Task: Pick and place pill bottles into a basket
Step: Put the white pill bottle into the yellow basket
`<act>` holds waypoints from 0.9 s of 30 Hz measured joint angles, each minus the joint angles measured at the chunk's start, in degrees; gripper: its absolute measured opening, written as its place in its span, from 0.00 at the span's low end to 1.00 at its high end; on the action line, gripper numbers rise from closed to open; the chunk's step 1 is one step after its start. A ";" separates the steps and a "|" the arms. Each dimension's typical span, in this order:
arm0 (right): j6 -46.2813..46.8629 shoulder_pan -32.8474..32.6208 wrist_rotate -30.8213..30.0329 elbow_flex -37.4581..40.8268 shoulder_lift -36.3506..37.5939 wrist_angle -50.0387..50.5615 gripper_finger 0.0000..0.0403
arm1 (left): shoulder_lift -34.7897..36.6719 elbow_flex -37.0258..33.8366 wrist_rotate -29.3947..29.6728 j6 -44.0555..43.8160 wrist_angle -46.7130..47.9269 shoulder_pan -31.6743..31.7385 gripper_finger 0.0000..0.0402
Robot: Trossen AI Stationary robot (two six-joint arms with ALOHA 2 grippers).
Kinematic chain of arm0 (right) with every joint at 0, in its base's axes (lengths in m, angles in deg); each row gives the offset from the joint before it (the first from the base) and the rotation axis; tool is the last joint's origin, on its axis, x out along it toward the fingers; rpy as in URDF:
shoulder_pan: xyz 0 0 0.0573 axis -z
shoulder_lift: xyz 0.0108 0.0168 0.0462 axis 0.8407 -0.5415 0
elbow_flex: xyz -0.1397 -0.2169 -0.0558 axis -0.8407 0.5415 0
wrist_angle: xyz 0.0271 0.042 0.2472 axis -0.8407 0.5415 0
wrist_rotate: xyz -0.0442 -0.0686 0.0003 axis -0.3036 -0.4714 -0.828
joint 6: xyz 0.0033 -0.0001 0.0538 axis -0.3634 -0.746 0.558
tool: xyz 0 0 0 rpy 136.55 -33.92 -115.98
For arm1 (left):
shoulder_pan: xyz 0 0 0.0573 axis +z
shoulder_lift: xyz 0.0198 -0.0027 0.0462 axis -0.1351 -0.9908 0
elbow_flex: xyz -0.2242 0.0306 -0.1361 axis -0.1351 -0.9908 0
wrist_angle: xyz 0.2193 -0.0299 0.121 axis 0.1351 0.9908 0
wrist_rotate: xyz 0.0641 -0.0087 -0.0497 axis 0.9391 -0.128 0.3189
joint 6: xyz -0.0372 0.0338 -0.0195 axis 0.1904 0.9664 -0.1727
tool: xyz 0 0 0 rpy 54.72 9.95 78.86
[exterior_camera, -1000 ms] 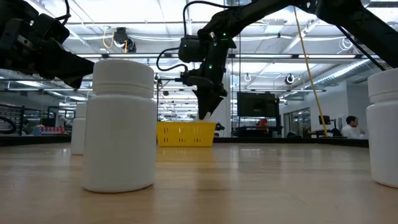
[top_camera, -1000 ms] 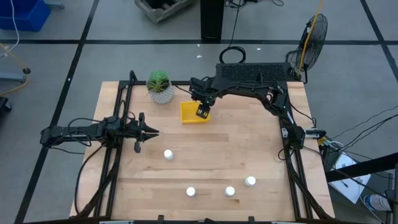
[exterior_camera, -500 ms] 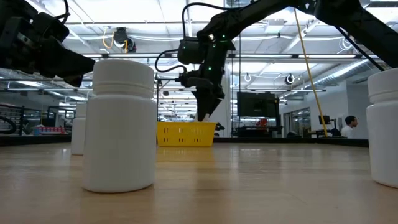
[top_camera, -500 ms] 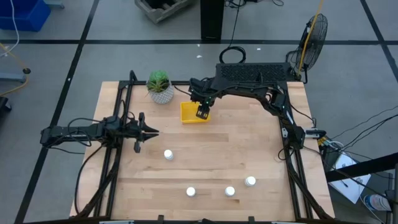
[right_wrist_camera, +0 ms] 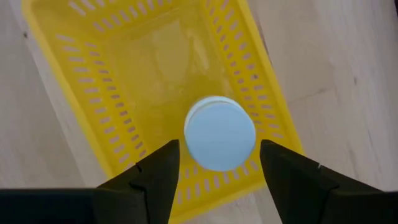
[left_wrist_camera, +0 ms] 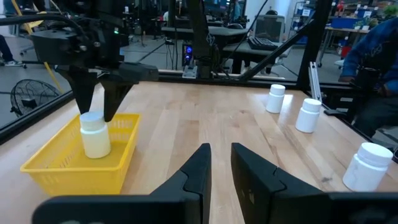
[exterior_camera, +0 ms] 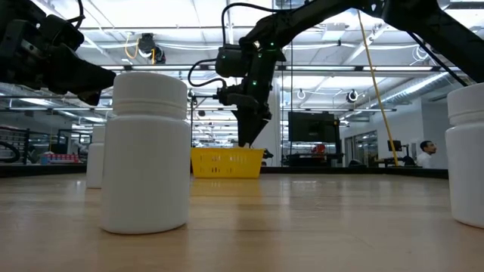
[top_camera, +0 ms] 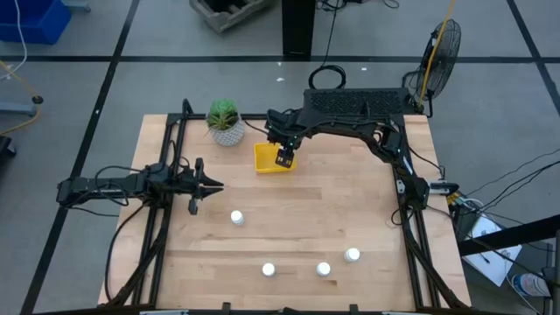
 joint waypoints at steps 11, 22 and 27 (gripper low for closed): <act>4.39 -2.25 1.45 0.04 6.10 3.86 0.54 | 0.00 0.00 0.02 -3.06 -5.02 0.00 0.16; 14.29 -7.57 17.22 11.08 22.36 -3.50 0.26 | 0.00 0.02 -0.37 -2.99 -6.19 0.00 0.16; 22.40 -13.45 21.01 24.45 35.56 -4.21 0.19 | 0.00 0.02 -0.42 -2.99 -6.17 0.00 0.16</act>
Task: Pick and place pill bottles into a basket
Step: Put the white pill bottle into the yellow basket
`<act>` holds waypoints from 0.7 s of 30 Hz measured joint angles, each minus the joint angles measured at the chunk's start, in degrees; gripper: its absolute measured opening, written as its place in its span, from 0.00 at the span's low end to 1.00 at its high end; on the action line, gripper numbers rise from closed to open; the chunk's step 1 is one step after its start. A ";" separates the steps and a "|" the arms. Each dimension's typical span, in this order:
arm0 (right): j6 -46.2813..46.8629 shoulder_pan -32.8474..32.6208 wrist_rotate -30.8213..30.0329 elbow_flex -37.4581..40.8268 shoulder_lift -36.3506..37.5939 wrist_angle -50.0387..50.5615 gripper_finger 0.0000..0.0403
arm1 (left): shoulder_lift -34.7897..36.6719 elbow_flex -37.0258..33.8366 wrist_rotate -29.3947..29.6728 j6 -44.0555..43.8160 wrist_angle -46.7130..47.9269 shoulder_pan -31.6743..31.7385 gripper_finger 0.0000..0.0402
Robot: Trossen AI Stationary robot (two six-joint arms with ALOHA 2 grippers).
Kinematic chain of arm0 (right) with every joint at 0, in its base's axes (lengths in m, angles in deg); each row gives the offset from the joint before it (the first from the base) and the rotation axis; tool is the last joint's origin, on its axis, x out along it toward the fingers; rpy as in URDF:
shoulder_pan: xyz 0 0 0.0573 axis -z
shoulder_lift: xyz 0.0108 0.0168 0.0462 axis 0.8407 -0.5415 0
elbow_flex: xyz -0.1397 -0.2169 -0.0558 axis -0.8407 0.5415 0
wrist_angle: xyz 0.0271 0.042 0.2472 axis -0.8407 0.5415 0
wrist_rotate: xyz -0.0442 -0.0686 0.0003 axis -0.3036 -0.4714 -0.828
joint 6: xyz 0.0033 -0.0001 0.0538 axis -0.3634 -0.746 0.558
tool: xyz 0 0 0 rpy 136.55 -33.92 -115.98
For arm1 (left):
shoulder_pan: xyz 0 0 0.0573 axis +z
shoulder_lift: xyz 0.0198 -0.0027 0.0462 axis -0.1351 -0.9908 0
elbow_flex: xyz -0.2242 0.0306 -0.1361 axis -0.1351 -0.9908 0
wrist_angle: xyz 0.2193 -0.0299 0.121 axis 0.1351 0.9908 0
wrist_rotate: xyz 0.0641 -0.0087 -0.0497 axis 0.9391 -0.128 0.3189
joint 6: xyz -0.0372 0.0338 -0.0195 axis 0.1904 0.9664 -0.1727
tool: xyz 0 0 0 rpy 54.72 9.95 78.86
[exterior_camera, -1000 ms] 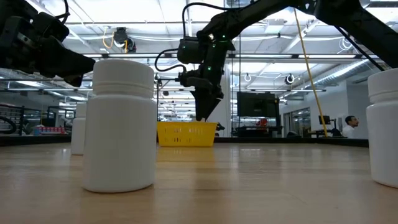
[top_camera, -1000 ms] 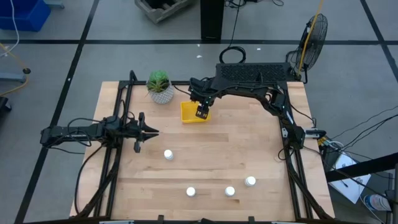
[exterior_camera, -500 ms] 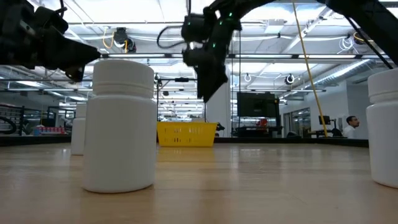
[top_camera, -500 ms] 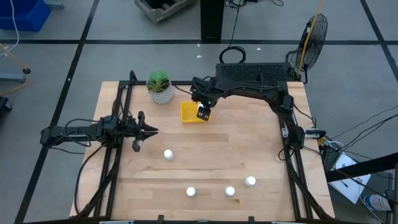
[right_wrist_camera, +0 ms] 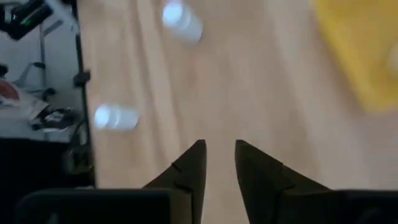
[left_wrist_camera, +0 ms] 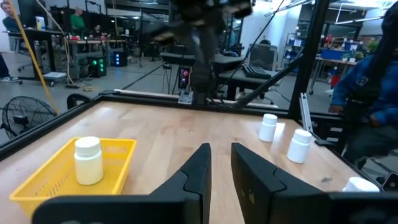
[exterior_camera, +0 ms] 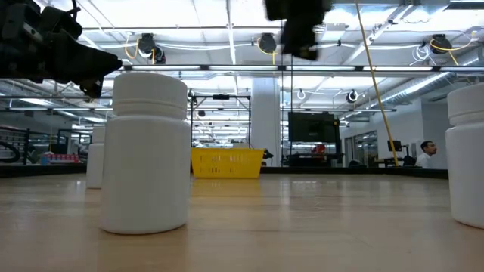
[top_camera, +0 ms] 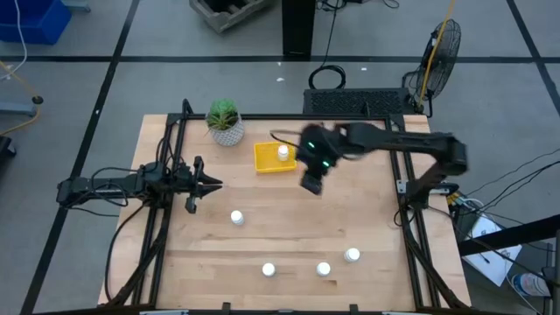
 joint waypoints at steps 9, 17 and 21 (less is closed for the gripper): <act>23.70 -17.99 -3.98 18.06 16.85 0.43 0.49 | 0.00 0.00 0.01 0.04 0.04 0.00 0.16; 30.29 -34.36 -9.13 27.76 18.52 -2.25 0.76 | 0.00 0.00 0.01 0.04 0.04 0.00 0.16; 30.05 -39.05 -10.67 31.17 17.58 -4.86 0.76 | 0.00 0.00 0.01 0.04 0.04 0.00 0.16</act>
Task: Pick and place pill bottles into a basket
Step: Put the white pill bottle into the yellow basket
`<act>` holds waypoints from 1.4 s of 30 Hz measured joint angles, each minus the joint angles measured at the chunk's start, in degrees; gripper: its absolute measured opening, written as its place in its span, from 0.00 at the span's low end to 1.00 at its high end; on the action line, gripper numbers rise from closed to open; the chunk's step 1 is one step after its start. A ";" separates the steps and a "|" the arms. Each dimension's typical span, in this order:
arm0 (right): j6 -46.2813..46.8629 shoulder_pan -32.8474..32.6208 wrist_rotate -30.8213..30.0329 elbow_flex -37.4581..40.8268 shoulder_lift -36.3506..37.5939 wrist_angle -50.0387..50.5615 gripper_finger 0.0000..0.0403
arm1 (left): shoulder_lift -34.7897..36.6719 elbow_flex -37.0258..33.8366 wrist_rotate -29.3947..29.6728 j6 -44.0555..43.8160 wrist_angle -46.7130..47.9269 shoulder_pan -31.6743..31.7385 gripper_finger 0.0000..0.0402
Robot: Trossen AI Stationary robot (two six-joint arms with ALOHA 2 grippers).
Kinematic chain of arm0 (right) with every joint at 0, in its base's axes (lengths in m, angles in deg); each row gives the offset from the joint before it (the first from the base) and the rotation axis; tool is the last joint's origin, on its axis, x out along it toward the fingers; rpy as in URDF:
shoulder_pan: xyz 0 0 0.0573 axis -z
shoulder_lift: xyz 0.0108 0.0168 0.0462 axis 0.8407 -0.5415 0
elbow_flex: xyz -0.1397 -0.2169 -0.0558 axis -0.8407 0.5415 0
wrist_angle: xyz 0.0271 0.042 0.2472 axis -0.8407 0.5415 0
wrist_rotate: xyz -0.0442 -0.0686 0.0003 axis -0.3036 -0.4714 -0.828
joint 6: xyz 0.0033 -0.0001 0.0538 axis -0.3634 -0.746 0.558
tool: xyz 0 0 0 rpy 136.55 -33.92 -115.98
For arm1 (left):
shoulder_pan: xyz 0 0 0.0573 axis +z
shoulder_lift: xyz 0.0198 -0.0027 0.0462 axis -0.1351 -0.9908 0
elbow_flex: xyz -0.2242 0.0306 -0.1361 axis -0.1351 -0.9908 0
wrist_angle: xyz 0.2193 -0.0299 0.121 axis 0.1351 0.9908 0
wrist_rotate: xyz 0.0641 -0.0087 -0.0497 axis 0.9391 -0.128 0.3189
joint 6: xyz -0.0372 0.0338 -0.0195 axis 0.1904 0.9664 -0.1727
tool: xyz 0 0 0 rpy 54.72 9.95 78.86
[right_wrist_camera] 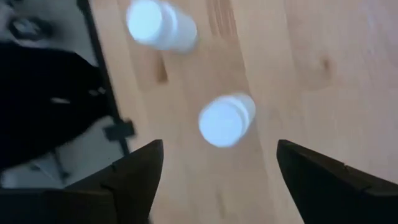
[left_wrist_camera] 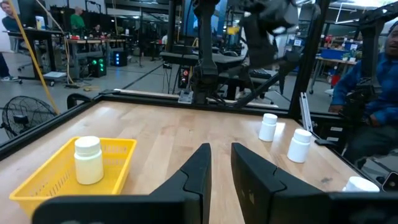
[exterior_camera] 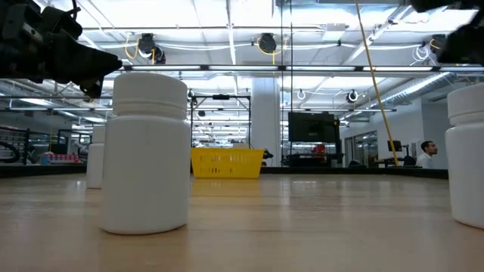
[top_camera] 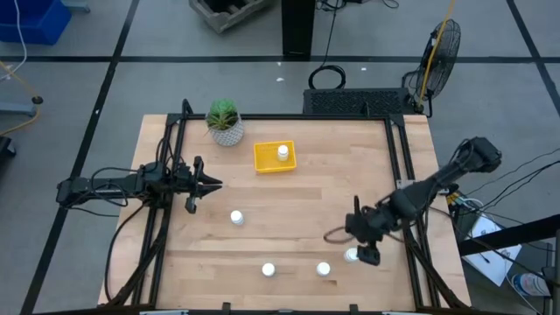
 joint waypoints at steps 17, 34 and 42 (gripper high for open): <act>-1.72 -4.66 -0.27 6.85 -6.65 -12.82 0.74 | 0.00 0.00 0.01 0.00 0.09 0.00 0.16; -1.56 -4.33 -4.46 6.85 -11.24 -16.83 0.74 | 0.00 0.00 0.01 0.00 0.09 0.00 0.16; -1.50 -4.35 -4.25 6.85 -11.22 -16.70 0.60 | 0.00 0.00 0.01 0.00 0.04 0.00 0.16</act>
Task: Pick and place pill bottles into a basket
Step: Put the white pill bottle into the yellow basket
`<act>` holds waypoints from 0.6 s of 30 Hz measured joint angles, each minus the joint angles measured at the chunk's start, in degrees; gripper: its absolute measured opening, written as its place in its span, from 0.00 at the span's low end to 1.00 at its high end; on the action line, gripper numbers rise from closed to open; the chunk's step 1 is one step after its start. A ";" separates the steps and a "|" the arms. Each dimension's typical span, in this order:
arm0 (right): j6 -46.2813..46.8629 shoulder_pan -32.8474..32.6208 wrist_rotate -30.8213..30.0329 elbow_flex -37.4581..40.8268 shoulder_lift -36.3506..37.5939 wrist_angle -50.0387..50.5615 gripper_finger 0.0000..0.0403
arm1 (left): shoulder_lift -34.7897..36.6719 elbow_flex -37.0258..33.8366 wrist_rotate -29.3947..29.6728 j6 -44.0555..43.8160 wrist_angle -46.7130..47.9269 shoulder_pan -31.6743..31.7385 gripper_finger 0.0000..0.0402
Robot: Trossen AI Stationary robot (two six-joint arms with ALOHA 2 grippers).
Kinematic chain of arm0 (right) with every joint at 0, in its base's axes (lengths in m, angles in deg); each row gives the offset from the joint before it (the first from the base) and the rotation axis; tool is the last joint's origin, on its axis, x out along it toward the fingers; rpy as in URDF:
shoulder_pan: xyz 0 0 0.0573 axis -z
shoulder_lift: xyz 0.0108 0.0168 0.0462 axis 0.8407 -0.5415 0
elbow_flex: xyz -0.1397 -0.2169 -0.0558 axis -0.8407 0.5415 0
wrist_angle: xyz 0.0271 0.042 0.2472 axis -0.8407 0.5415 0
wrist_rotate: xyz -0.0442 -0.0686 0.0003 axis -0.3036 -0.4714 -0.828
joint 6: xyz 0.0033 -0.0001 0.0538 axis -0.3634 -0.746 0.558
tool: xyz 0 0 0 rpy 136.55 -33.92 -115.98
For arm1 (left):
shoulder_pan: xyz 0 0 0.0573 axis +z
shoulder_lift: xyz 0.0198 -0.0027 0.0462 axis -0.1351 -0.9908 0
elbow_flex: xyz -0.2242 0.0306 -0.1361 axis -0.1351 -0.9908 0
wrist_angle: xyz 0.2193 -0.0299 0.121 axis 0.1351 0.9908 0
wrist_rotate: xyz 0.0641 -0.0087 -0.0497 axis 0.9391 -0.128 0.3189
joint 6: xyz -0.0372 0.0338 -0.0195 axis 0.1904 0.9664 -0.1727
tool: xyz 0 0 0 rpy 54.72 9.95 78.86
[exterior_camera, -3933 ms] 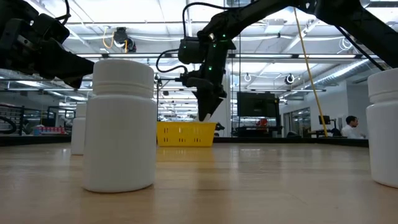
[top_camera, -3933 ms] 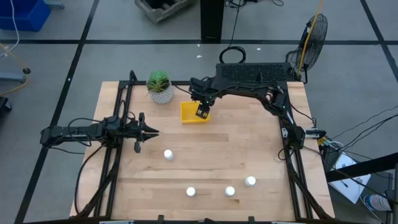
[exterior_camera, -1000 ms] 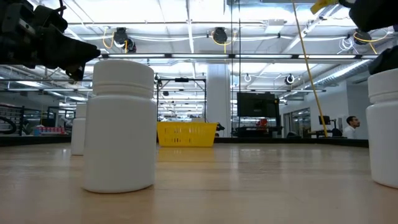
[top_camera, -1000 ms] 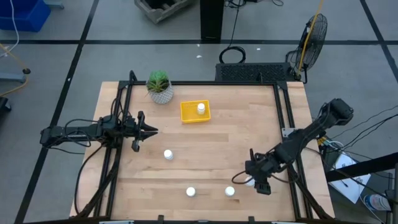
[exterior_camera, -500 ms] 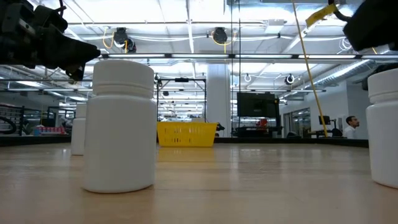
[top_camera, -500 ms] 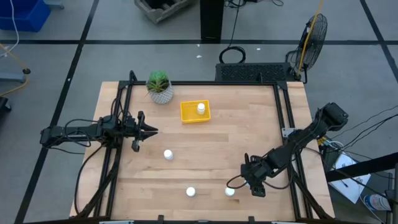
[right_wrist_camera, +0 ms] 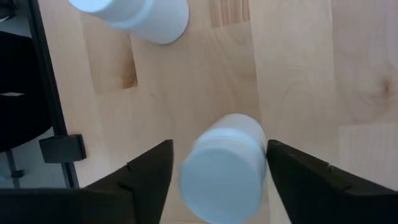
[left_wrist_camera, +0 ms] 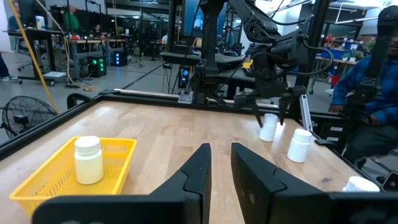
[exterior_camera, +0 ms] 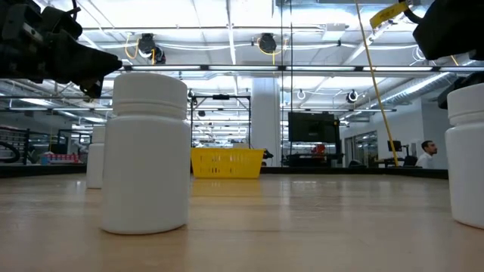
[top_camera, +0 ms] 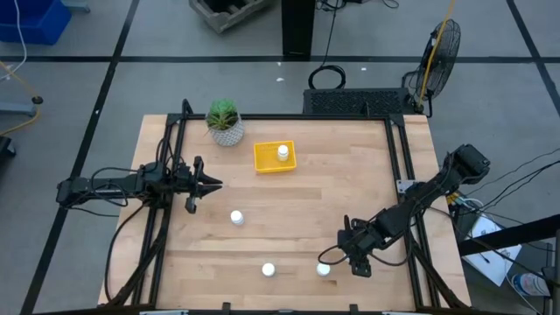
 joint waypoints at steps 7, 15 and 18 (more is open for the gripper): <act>0.06 0.00 1.40 0.00 0.00 -0.22 0.46 | 0.00 -0.02 0.00 0.00 -0.02 0.00 0.16; 0.82 0.00 1.18 -0.04 0.15 -0.11 0.43 | 0.00 -0.01 0.00 0.00 -0.02 0.00 0.16; 1.49 0.02 -0.47 -0.02 1.15 0.06 0.43 | 0.00 -0.02 0.00 0.00 -0.02 0.00 0.16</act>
